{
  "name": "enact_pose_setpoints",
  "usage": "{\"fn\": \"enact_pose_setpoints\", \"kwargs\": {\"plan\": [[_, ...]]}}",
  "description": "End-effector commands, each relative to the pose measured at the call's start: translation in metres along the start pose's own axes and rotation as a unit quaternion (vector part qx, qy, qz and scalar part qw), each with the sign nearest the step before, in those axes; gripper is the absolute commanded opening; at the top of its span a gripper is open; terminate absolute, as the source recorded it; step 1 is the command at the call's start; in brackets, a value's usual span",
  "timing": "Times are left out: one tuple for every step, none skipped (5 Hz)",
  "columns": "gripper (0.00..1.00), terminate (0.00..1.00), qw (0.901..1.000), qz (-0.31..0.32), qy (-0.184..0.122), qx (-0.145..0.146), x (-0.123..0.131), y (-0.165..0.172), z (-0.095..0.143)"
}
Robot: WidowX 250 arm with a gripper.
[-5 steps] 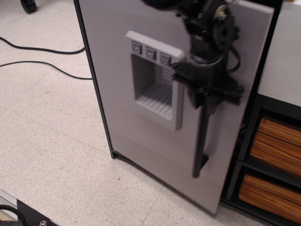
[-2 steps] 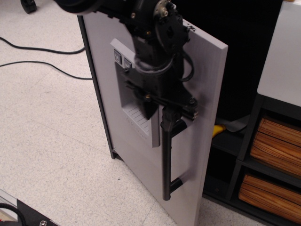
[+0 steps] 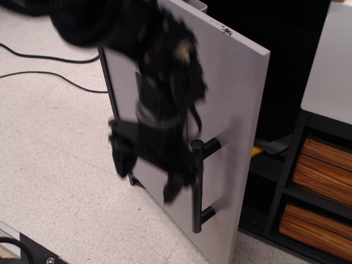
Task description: Open fridge
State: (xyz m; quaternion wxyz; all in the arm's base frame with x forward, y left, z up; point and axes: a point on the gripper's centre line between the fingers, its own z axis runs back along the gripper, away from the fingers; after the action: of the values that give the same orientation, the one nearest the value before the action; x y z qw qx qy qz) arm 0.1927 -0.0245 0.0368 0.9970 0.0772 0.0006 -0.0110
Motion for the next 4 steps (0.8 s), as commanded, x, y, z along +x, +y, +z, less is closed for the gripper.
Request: {"fn": "enact_pose_setpoints", "kwargs": {"plan": [[1.00,0.00,0.9924,-0.107,-0.015,-0.060,0.013,-0.081,0.000],[1.00,0.00,0.9893,-0.121,-0.044,-0.069,0.033,-0.117,0.006],[1.00,0.00,0.9884,-0.116,-0.059,-0.079,0.054,-0.137,0.010],[1.00,0.00,0.9867,-0.116,-0.067,-0.093,0.070,-0.152,0.012]]}}
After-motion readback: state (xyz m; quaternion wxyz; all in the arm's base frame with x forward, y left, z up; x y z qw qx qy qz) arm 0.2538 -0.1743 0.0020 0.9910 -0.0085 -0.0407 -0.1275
